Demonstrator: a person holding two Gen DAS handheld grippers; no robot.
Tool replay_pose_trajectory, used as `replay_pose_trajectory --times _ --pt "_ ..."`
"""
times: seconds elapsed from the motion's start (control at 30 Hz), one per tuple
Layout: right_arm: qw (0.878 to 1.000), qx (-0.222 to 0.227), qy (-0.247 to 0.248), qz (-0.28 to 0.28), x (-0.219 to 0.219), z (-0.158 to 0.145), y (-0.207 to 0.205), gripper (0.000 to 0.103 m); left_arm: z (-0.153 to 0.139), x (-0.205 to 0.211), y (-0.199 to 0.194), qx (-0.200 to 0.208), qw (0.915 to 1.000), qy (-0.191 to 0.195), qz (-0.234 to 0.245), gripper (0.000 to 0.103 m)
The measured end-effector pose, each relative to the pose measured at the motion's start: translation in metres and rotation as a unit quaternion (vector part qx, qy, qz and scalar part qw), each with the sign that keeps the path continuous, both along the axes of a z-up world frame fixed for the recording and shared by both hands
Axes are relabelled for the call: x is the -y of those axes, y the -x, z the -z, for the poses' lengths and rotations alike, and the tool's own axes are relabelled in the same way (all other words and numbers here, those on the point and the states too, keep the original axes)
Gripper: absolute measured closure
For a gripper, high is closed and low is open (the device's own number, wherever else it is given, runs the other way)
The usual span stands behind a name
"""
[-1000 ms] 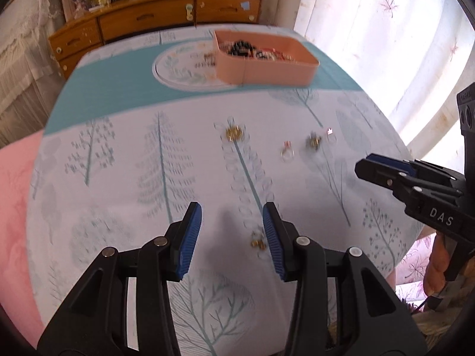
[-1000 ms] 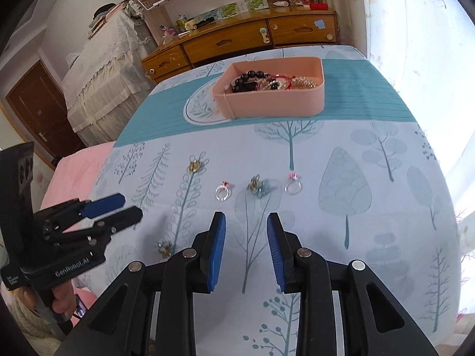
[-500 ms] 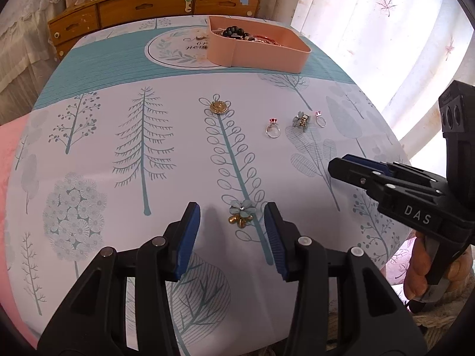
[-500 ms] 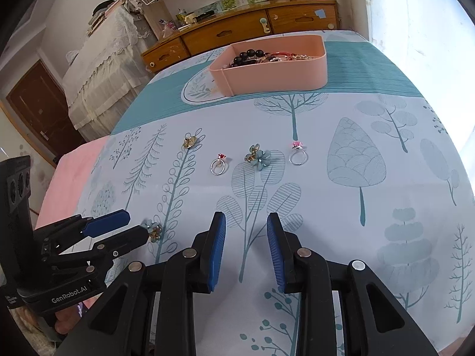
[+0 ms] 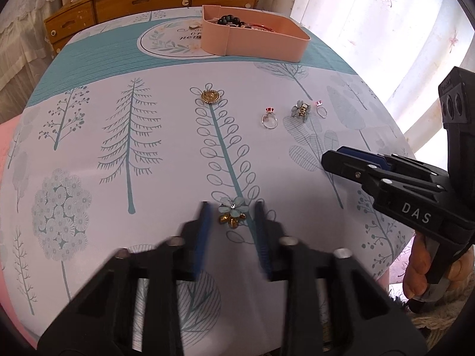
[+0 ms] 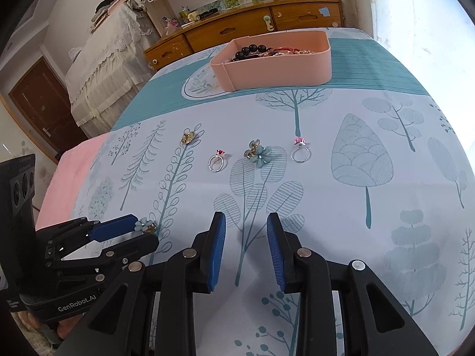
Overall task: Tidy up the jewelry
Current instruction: 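Move both tools back over the rings and blue flower brooch, then grasp the blue flower brooch with the left tool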
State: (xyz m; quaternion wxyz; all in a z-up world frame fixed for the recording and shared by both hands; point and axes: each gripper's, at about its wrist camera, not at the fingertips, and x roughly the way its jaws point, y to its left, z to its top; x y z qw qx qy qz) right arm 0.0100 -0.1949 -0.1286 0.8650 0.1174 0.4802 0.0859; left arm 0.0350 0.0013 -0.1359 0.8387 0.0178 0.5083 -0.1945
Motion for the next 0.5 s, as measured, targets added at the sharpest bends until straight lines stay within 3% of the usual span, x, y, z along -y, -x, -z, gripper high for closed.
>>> replay_pose_trajectory --times 0.27,0.5 --pt "0.999 0.009 0.034 -0.016 -0.009 0.003 -0.025 0.074 -0.007 -0.01 -0.011 0.026 0.9992 0.014 -0.025 0.086" --pt "0.996 0.023 0.077 -0.042 -0.017 0.005 -0.052 0.074 0.0 -0.016 -0.021 0.014 0.9989 0.029 -0.034 0.086"
